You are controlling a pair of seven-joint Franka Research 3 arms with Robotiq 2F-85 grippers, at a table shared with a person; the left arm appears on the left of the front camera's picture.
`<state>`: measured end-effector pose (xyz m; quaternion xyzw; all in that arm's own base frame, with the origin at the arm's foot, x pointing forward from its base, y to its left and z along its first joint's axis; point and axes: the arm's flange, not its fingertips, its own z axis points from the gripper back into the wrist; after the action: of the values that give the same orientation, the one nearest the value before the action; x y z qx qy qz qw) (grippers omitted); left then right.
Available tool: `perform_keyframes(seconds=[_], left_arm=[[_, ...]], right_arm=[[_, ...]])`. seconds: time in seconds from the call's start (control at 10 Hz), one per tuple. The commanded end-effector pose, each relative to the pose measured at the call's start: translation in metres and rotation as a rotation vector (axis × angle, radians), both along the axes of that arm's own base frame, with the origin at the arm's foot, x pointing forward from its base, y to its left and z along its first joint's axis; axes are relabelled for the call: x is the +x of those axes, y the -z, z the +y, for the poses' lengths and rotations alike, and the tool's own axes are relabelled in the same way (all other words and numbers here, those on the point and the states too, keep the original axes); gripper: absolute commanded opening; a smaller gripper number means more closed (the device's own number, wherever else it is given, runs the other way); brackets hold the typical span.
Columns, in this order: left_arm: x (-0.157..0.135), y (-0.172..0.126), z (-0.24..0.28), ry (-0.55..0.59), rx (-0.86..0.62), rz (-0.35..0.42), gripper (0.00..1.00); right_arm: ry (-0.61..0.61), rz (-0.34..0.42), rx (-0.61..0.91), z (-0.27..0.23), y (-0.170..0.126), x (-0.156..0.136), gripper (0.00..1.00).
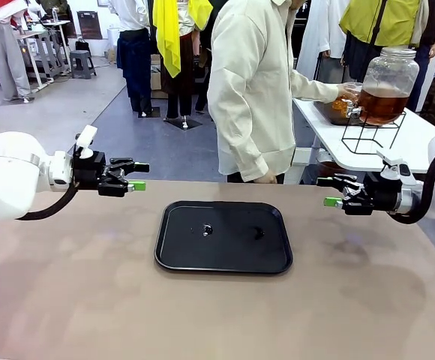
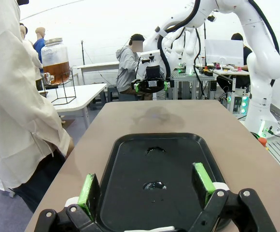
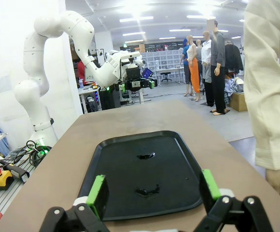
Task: Pour the drink into the iced cup.
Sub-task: Open the gripper to release the iced cup you were holding.
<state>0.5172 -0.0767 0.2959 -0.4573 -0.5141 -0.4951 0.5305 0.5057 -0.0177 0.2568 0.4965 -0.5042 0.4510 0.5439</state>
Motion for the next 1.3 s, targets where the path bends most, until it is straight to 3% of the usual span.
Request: perform_keyframes(seconds=[0.0, 1.2], left_arm=[[-0.0013, -0.0043, -0.0006, 0.0, 0.001, -0.007, 1.0], [-0.0013, -0.0043, -0.0006, 0.0, 0.001, -0.007, 1.0]], right_arm=[[-0.002, 0.002, -0.003, 0.0017, -0.0036, 0.0005, 1.0], [-0.002, 0.002, -0.003, 0.0017, -0.0036, 0.0005, 1.0]])
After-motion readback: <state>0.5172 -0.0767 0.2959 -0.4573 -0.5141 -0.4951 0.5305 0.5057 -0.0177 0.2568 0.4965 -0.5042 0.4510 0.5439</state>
